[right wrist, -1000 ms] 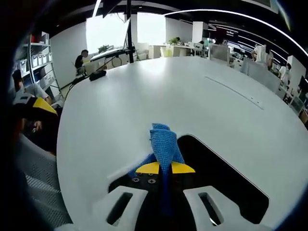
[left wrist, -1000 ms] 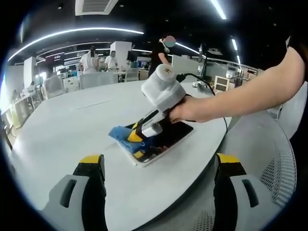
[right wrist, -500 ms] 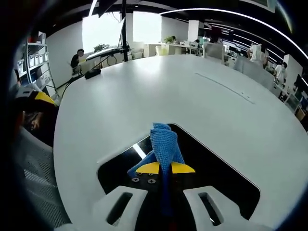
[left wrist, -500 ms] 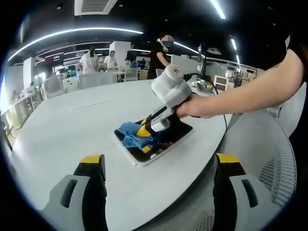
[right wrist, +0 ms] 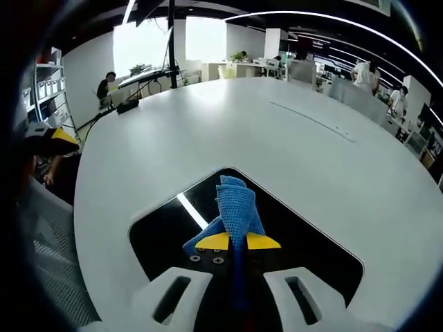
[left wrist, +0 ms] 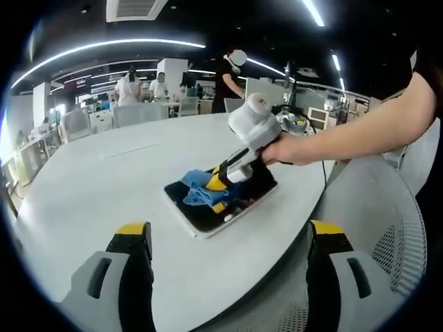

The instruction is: Wipe the mirror surface with the cleaning cloth until all visible marks leave the cleaned area.

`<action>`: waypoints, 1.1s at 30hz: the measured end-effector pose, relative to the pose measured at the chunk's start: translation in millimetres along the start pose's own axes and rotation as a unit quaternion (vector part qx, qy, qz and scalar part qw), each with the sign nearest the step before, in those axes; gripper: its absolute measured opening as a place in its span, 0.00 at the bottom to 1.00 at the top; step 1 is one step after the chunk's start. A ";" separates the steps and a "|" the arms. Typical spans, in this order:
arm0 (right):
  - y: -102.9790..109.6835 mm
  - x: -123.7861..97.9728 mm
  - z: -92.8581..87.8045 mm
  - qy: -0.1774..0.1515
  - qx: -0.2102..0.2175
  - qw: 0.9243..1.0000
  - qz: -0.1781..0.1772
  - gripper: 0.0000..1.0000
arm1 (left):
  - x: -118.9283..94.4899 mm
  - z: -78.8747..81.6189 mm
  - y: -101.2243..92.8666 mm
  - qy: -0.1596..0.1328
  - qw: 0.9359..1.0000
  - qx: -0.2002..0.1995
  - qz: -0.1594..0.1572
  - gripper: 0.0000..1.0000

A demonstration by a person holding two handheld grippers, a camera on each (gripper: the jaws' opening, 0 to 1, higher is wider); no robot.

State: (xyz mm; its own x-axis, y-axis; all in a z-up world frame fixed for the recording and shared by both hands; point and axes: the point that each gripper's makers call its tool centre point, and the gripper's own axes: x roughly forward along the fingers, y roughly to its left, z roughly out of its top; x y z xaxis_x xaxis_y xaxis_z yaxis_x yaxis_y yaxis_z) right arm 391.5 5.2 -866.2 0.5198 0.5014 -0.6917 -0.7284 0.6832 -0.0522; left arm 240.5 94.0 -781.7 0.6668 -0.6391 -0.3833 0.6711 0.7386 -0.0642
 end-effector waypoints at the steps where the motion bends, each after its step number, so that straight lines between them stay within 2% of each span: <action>1: -0.8 -0.3 -0.3 0.000 0.001 1.000 0.000 0.00 | -0.1 0.0 0.0 0.000 1.000 0.000 0.000 0.91; 15: -28.4 -14.2 -17.6 0.005 0.021 1.000 -0.020 0.00 | -0.3 0.9 -1.7 0.002 1.000 0.002 -0.002 0.91; 33: -52.6 -33.1 -37.7 0.006 0.040 0.998 -0.041 0.00 | 0.3 -2.2 -1.9 0.007 1.000 0.001 -0.005 0.91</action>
State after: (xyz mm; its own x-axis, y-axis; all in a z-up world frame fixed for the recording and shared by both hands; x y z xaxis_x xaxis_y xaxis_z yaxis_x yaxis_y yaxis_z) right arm 395.8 -67.3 -867.7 0.5712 0.4356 -0.6957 -0.6449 0.7625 -0.0520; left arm 238.7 92.9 -783.8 0.6552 -0.6434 -0.3960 0.6783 0.7317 -0.0665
